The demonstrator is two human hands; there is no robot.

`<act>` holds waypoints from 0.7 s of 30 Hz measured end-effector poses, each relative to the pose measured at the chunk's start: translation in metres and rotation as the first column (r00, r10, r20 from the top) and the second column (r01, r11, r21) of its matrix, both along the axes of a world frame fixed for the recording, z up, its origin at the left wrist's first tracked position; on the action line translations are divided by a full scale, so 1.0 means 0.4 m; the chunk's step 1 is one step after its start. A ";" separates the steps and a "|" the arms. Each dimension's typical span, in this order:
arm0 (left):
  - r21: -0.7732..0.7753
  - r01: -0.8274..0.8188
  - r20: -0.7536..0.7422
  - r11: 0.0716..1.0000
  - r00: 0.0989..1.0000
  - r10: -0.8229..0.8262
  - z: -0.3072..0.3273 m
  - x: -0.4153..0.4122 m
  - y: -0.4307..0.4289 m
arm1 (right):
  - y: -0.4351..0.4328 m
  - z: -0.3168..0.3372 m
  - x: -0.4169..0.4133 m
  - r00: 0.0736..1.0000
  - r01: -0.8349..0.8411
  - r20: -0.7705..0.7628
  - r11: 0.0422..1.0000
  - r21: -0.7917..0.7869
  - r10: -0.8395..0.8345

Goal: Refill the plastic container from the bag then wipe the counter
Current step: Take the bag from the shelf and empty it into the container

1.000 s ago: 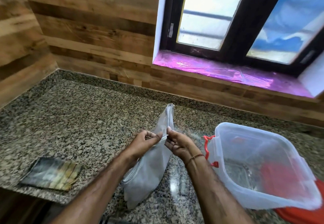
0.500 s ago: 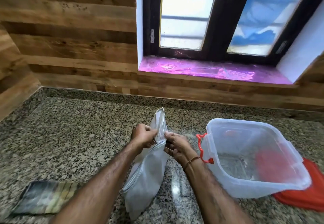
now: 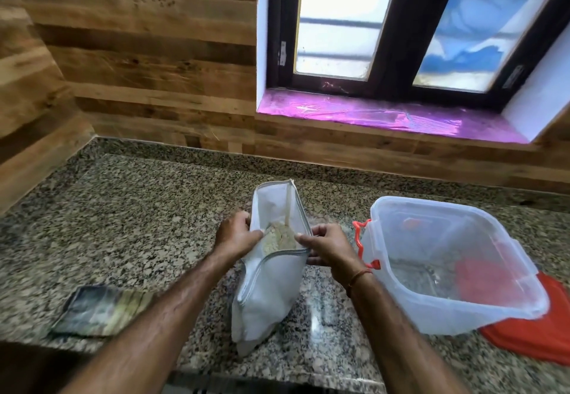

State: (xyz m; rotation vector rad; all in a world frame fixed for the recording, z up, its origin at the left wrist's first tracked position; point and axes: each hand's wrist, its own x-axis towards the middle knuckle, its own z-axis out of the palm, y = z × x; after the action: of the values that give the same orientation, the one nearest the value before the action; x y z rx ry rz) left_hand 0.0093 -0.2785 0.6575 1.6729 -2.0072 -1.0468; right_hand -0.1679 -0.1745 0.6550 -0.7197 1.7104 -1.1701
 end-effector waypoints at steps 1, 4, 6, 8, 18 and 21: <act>-0.039 -0.064 -0.036 0.997 0.997 0.063 0.001 0.009 0.001 | 0.005 0.004 -0.001 1.000 -0.002 0.022 1.000 -0.023 0.003; -0.035 -0.193 -0.181 0.981 0.966 0.184 0.022 0.039 0.002 | 0.020 0.015 -0.014 0.996 0.013 0.092 0.998 -0.060 -0.007; 0.057 -0.096 -0.115 0.994 0.988 0.102 0.030 0.060 0.019 | 0.042 0.035 -0.005 0.994 -0.079 0.074 0.997 0.010 0.078; 0.168 -0.003 -0.025 0.986 1.000 0.008 0.028 0.076 0.047 | 0.057 0.049 0.008 0.979 -0.204 0.043 0.972 0.113 0.200; 0.187 -0.075 -0.280 0.980 0.952 0.127 0.019 0.095 0.133 | 0.090 0.021 0.007 0.991 -0.115 0.074 0.987 0.116 0.107; 0.200 -0.161 -0.346 0.967 0.912 0.223 0.009 0.112 0.141 | 0.092 -0.007 -0.009 0.952 0.088 0.294 0.996 0.012 -0.087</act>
State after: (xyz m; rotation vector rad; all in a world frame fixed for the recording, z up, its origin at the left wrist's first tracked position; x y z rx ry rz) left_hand 0.0542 -0.2221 0.6609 1.5740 -1.5221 -1.3681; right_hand -0.1714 -0.1377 0.6520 -0.4466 1.5021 -1.2711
